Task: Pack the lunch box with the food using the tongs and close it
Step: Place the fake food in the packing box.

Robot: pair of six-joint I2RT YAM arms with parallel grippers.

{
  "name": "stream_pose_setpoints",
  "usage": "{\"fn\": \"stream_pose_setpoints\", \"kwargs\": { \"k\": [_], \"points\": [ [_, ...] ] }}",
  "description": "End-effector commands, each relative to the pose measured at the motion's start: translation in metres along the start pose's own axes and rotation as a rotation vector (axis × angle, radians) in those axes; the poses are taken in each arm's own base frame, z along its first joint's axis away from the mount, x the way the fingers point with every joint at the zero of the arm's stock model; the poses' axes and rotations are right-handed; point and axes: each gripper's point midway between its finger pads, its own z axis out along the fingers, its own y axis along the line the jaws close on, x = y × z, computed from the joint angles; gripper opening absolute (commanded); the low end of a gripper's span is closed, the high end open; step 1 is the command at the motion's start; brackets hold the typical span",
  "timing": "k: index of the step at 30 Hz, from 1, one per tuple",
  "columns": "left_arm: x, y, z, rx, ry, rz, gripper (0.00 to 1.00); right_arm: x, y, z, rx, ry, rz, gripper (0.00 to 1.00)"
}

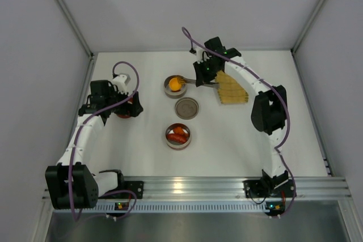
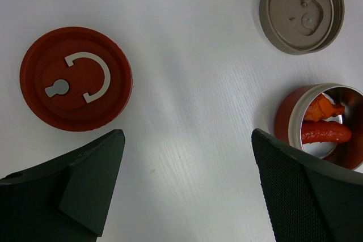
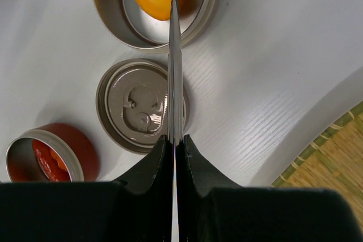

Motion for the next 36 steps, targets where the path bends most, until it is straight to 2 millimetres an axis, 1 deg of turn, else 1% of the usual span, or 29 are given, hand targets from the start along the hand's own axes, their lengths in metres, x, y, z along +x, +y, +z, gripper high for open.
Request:
{"fn": "stream_pose_setpoints", "kwargs": {
  "k": [1,4,5,7,8,11,18,24,32,36],
  "points": [
    [-0.014,-0.001,0.0,0.013,-0.054,0.022,0.98,-0.031,0.019,-0.002,-0.022,-0.088,-0.051,0.09],
    [-0.013,-0.001,0.0,0.013,-0.053,0.022,0.98,-0.028,0.022,0.002,-0.032,-0.077,-0.053,0.13],
    [-0.013,-0.001,-0.001,0.013,-0.051,0.023,0.98,-0.028,0.023,0.002,-0.033,-0.078,-0.056,0.2],
    [-0.012,-0.001,0.0,0.013,-0.048,0.024,0.98,-0.028,0.026,0.002,-0.036,-0.078,-0.06,0.27],
    [-0.012,-0.001,0.0,0.014,-0.047,0.021,0.98,-0.029,0.026,0.002,-0.037,-0.079,-0.06,0.33],
    [-0.012,-0.001,-0.001,0.013,-0.05,0.023,0.98,-0.031,0.03,-0.001,-0.046,-0.085,-0.066,0.37],
    [-0.012,-0.001,-0.002,0.01,-0.049,0.027,0.98,-0.035,0.034,-0.011,-0.042,-0.1,-0.073,0.38],
    [-0.01,-0.002,-0.004,0.009,-0.046,0.031,0.98,-0.042,0.038,-0.028,-0.036,-0.133,-0.084,0.38],
    [-0.011,-0.001,-0.007,-0.003,-0.049,0.04,0.98,-0.047,0.033,-0.04,-0.016,-0.153,-0.089,0.39],
    [-0.011,0.0,-0.006,-0.004,-0.048,0.04,0.98,-0.051,0.03,-0.05,-0.008,-0.173,-0.089,0.39]
  ]
}}
